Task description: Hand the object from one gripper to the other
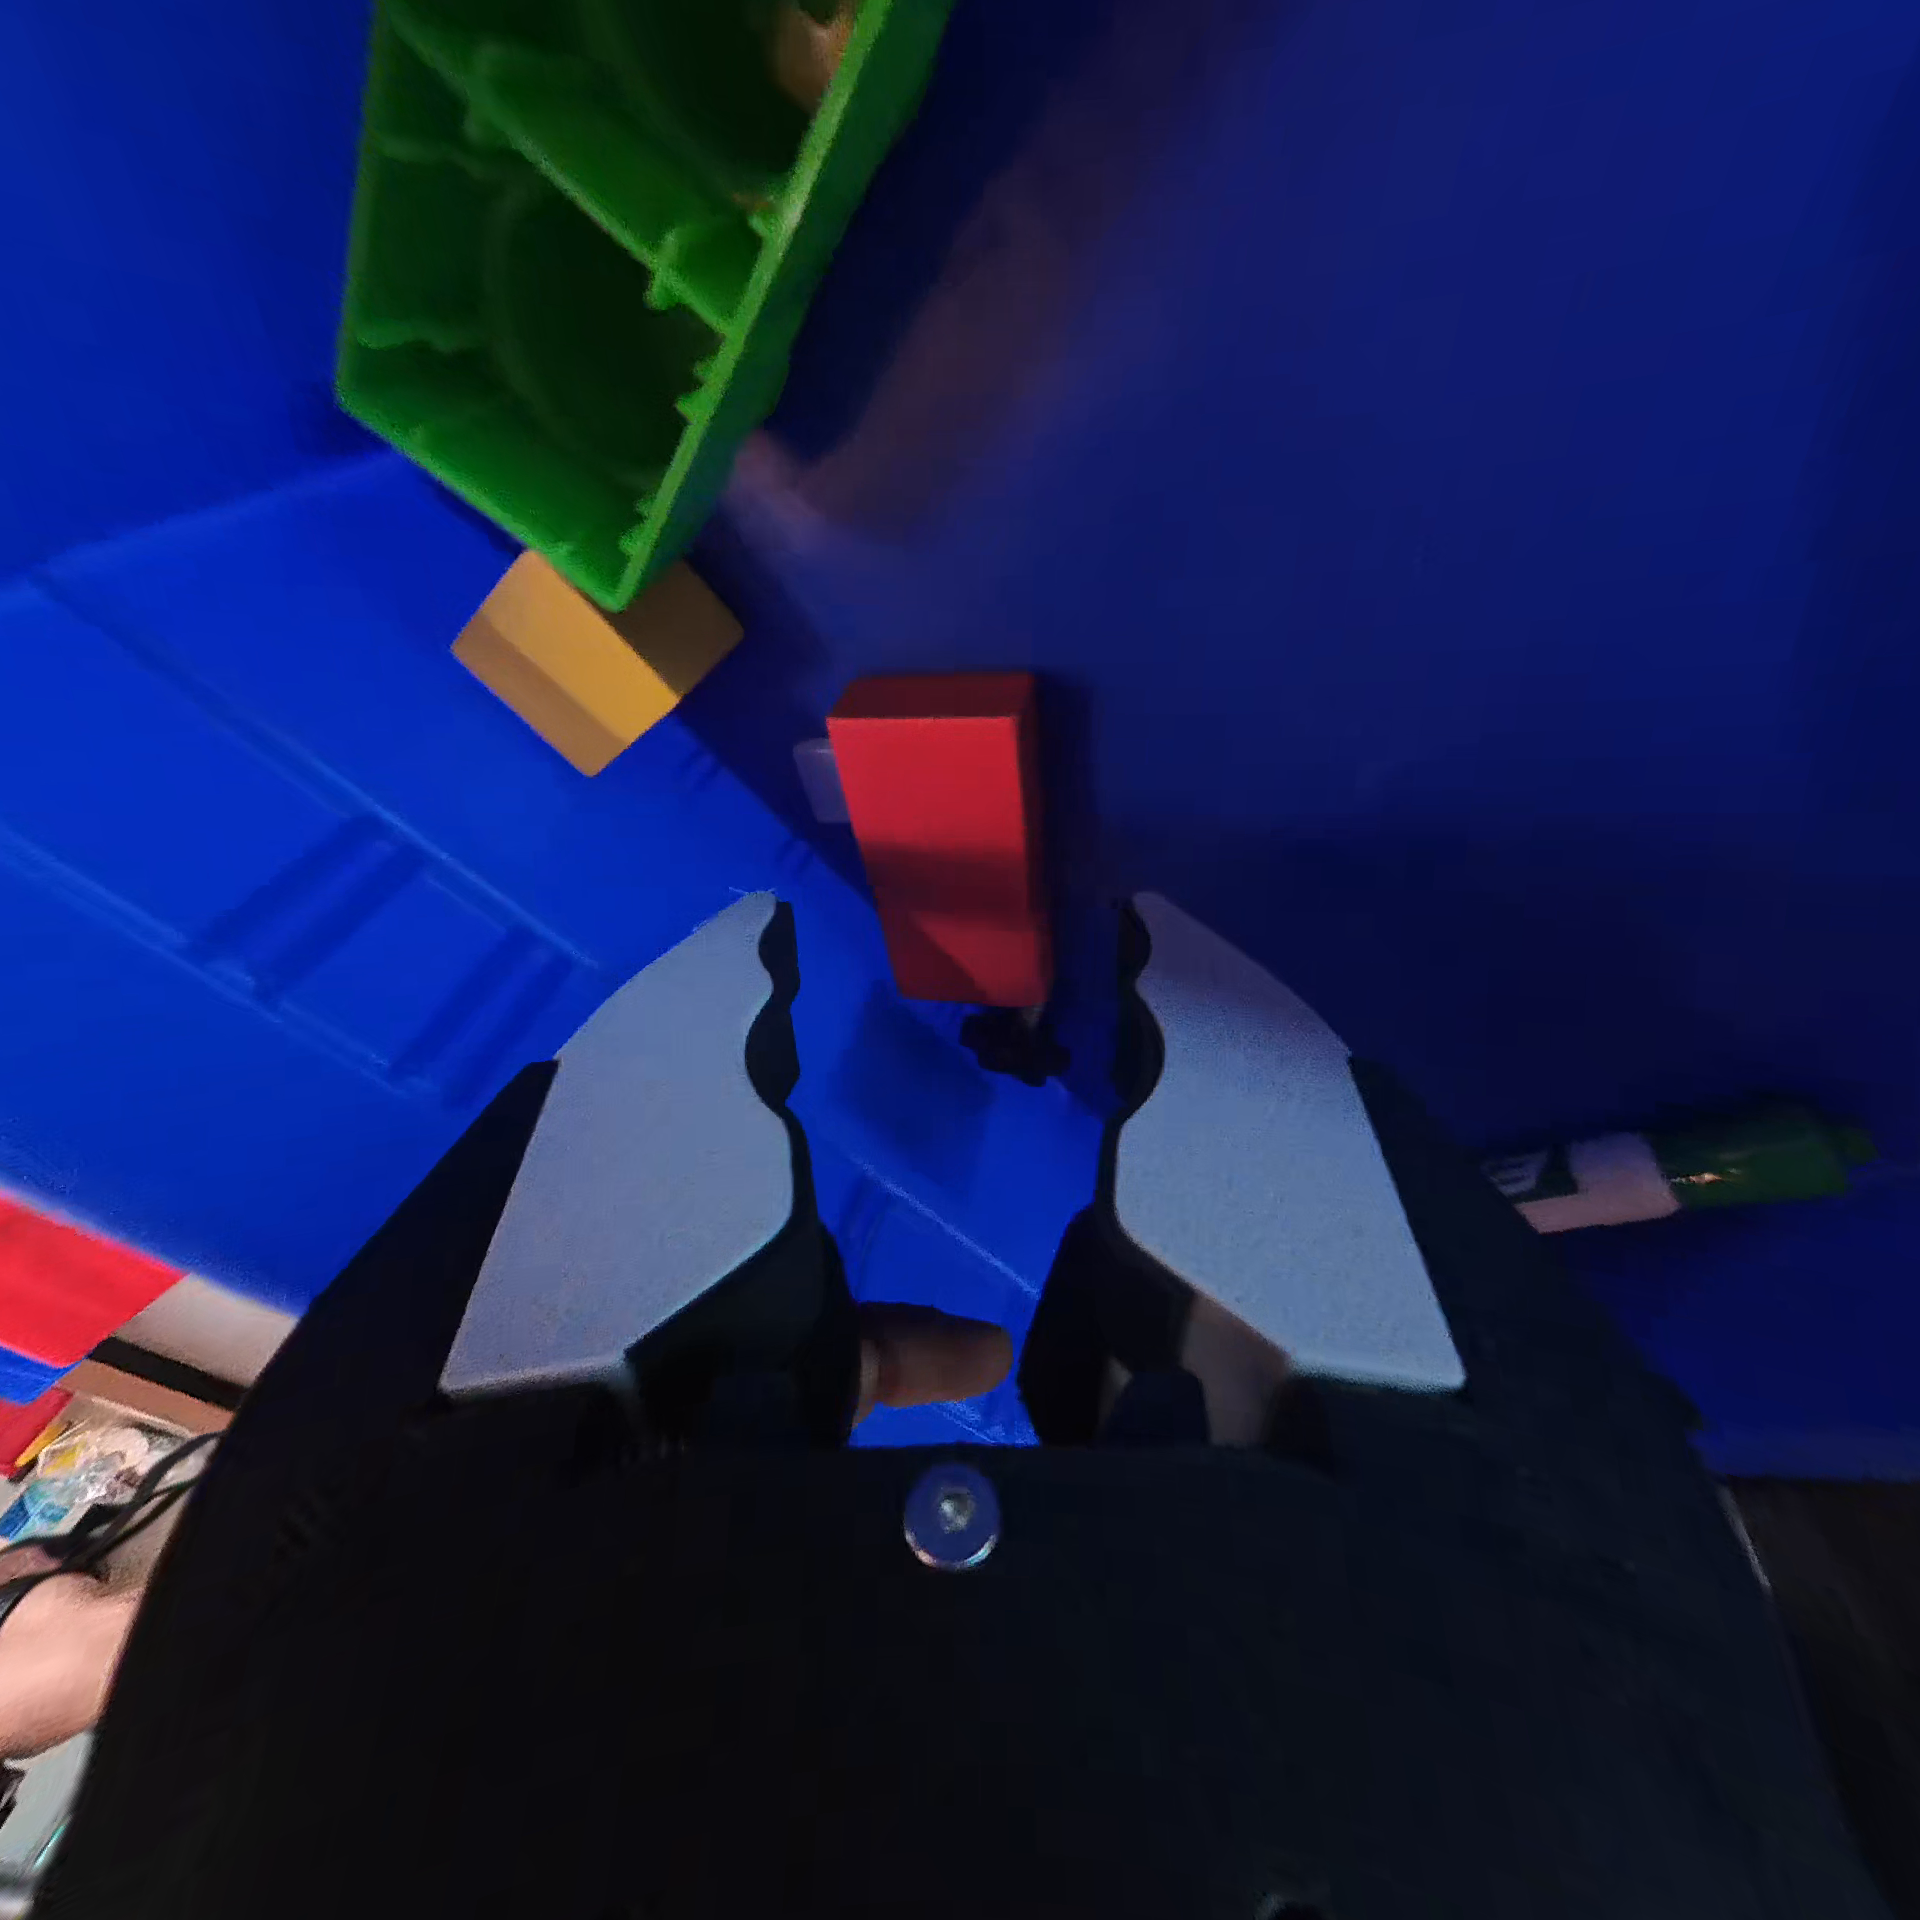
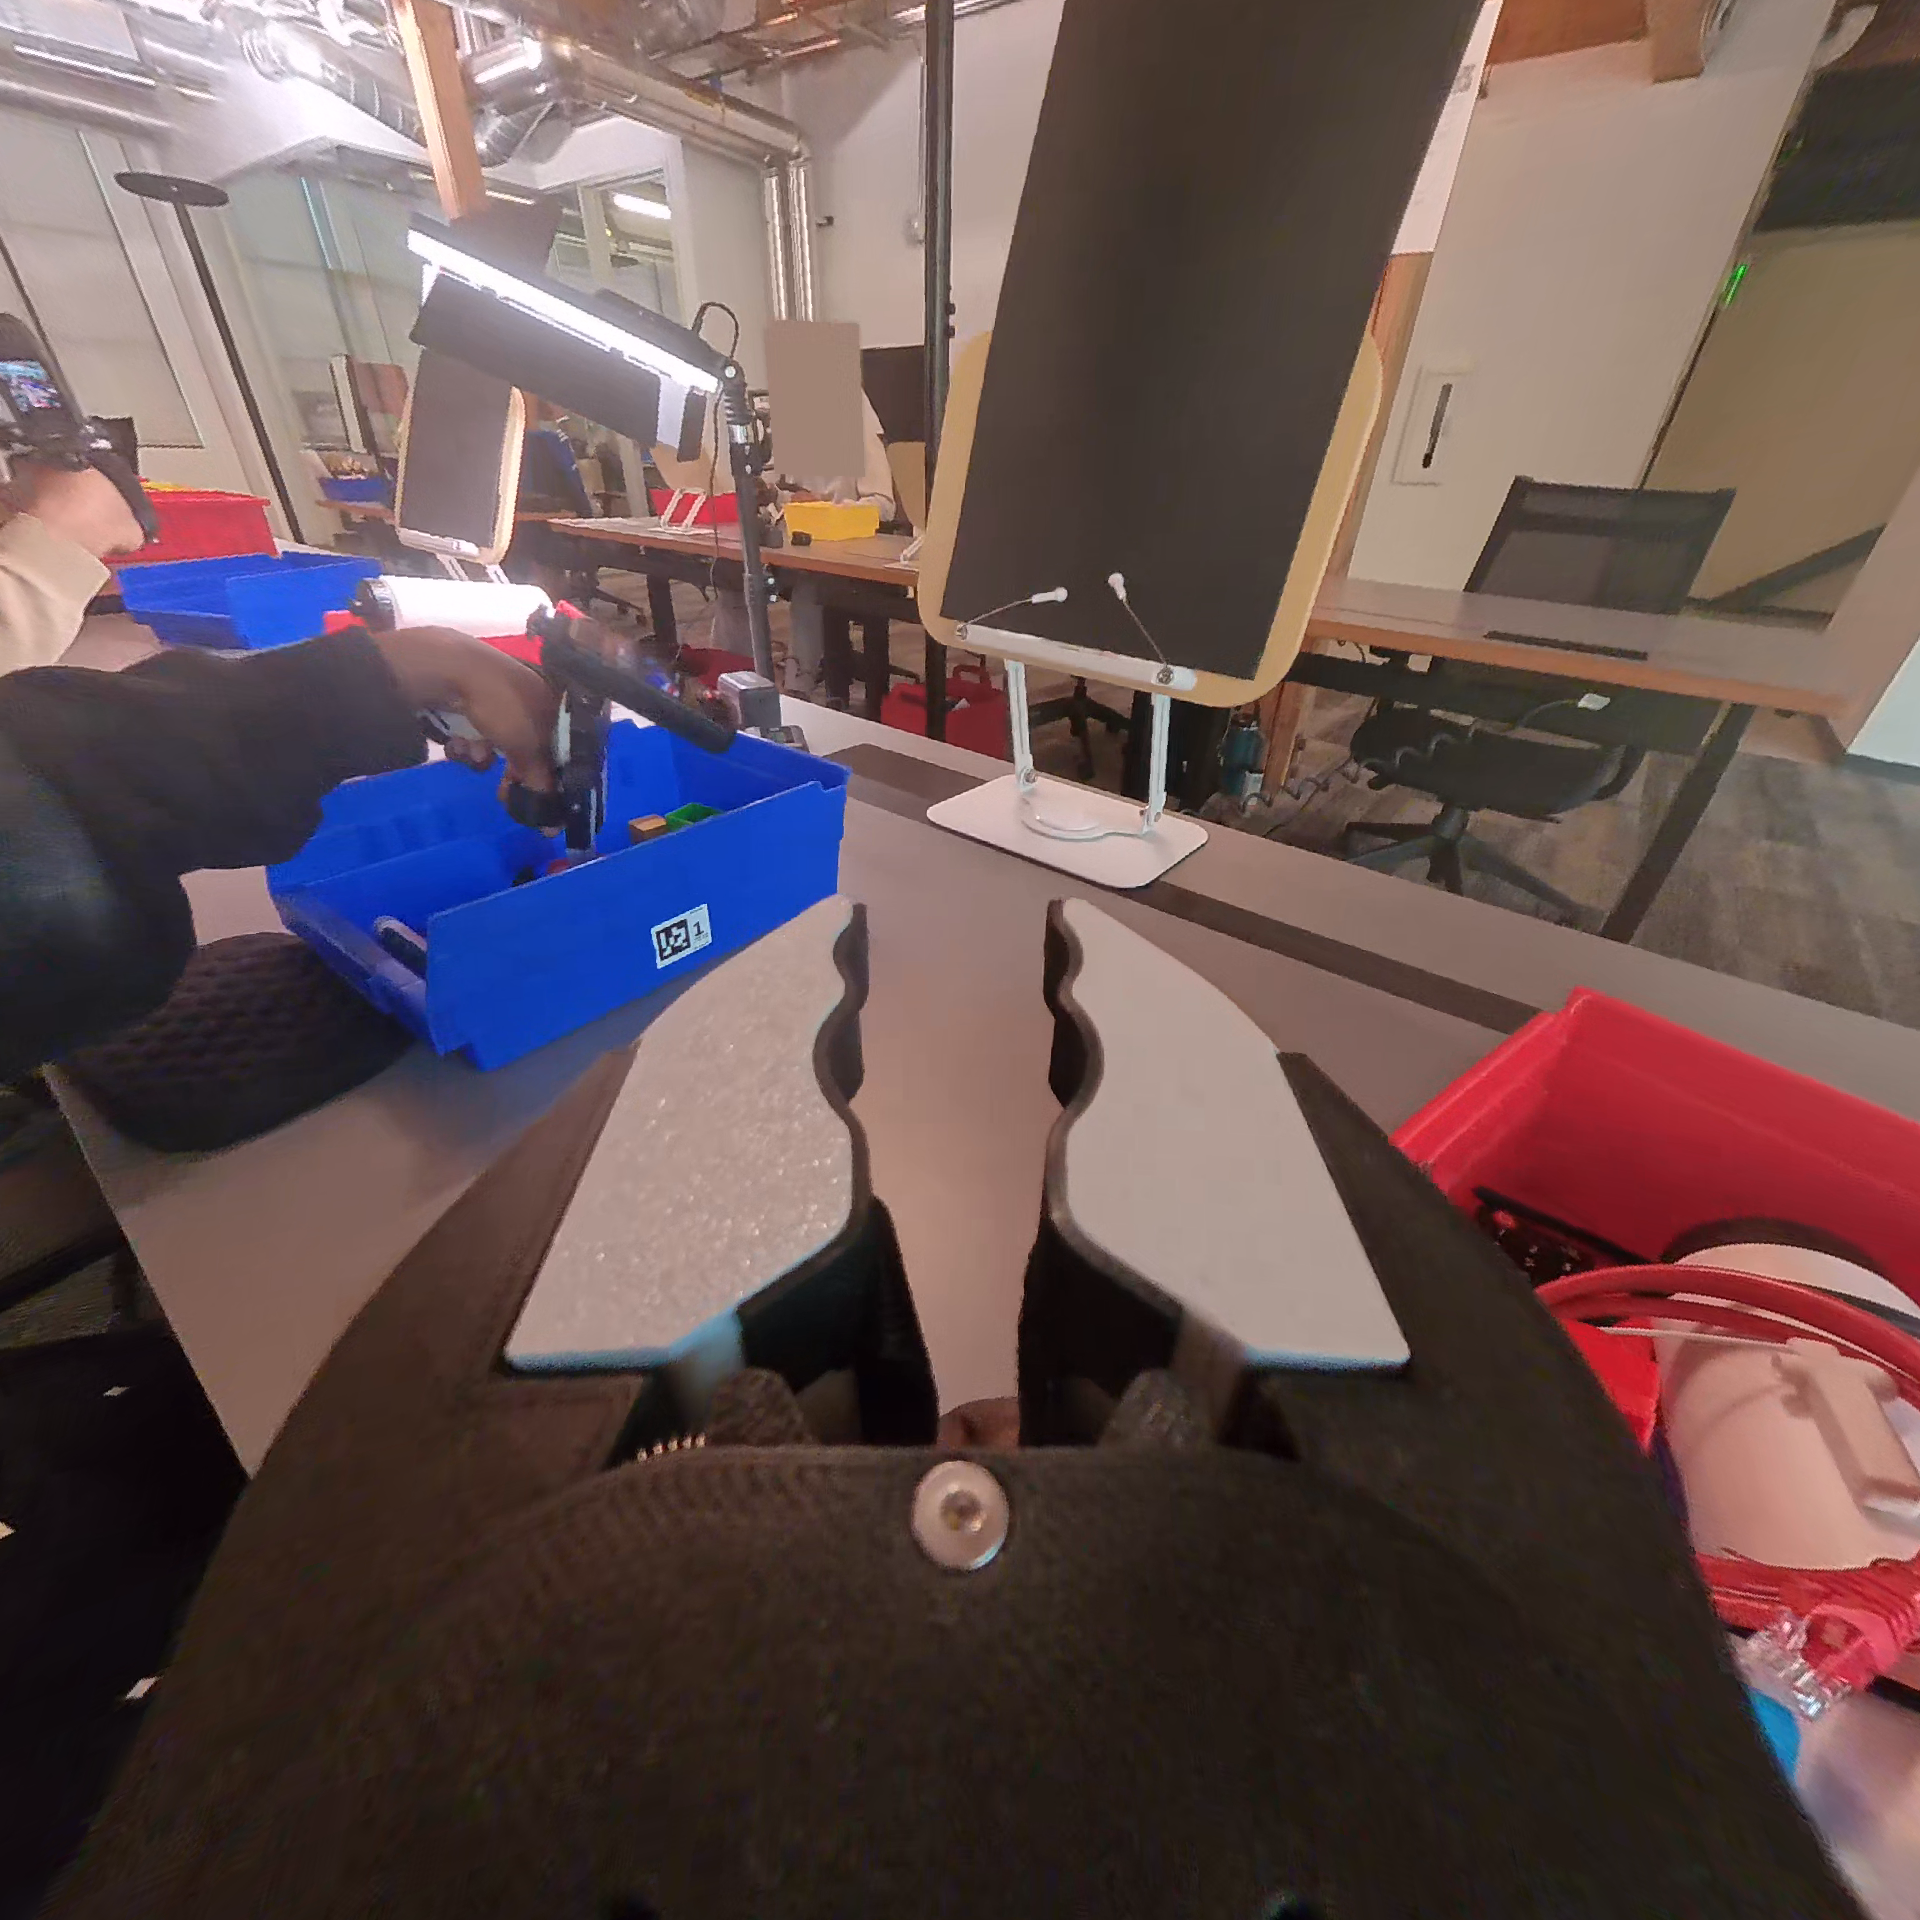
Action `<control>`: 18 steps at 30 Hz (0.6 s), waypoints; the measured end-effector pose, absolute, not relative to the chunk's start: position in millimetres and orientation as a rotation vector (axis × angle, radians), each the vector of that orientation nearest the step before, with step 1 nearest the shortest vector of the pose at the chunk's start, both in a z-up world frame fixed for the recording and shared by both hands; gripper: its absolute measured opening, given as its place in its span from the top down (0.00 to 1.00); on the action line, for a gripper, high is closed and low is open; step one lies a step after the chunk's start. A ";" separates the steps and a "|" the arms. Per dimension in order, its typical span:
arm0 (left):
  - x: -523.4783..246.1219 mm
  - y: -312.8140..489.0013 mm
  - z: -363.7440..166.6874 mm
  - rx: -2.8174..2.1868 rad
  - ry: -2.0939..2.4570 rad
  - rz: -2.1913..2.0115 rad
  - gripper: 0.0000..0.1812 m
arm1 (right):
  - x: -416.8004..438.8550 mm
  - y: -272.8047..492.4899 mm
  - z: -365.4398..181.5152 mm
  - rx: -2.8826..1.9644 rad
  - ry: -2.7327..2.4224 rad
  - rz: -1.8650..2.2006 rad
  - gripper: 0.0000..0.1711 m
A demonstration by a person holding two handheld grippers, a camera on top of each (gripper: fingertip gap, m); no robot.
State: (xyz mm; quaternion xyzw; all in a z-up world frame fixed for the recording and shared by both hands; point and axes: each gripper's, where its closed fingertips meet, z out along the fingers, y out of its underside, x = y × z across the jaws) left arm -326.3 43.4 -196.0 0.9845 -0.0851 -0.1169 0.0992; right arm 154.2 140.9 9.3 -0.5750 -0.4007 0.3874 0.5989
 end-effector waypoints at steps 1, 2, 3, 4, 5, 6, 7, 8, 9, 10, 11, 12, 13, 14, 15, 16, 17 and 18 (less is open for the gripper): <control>-321.4 41.8 -199.7 2.903 -0.256 -0.296 0.68 | 155.1 141.6 10.1 -1.331 -0.924 0.888 0.81; -316.1 40.4 -203.2 2.899 -0.260 -0.244 0.68 | 156.1 142.3 10.9 -1.328 -0.918 0.880 0.81; -314.4 39.7 -203.5 2.897 -0.264 -0.231 0.68 | 156.9 143.0 11.4 -1.327 -0.913 0.875 0.81; -309.3 39.5 -202.9 2.905 -0.271 -0.196 0.72 | 157.5 143.4 11.4 -1.327 -0.911 0.874 0.82; -300.7 40.0 -202.1 2.922 -0.303 -0.131 0.74 | 157.9 143.7 11.5 -1.327 -0.910 0.876 0.82; -292.8 42.6 -201.0 2.952 -0.337 -0.080 0.75 | 158.1 144.0 11.5 -1.328 -0.907 0.880 0.82; -288.9 46.0 -200.3 2.981 -0.356 -0.066 0.75 | 157.8 144.1 11.7 -1.325 -0.906 0.885 0.82; -289.7 48.2 -200.5 2.998 -0.360 -0.091 0.75 | 157.1 143.9 11.8 -1.323 -0.906 0.891 0.82; -292.9 48.2 -201.9 2.997 -0.352 -0.124 0.73 | 156.1 143.5 11.5 -1.324 -0.909 0.895 0.82; -294.8 47.1 -204.6 2.990 -0.341 -0.133 0.72 | 154.9 142.9 10.9 -1.324 -0.914 0.895 0.82; -292.2 46.7 -207.2 2.994 -0.331 -0.093 0.73 | 153.6 142.1 10.4 -1.324 -0.920 0.892 0.82; -286.3 50.1 -207.8 3.029 -0.314 -0.022 0.78 | 152.5 141.2 10.2 -1.323 -0.926 0.887 0.82; -284.2 53.9 -208.0 3.063 -0.300 0.003 0.80 | 151.2 140.4 9.8 -1.321 -0.932 0.883 0.82; -284.1 54.4 -208.0 3.077 -0.287 0.002 0.80 | 150.1 139.5 9.4 -1.322 -0.938 0.880 0.82; -282.8 54.2 -207.6 3.087 -0.291 0.007 0.80 | 148.9 139.0 9.1 -1.322 -0.943 0.879 0.82; -279.1 54.2 -206.2 3.107 -0.318 0.026 0.80 | 147.9 138.5 9.0 -1.320 -0.946 0.880 0.82; -274.4 56.7 -202.7 3.149 -0.346 0.048 0.81 | 146.6 137.7 9.2 -1.316 -0.949 0.884 0.82; -269.4 61.1 -196.4 3.214 -0.362 0.070 0.81 | 144.9 136.2 9.4 -1.311 -0.954 0.894 0.83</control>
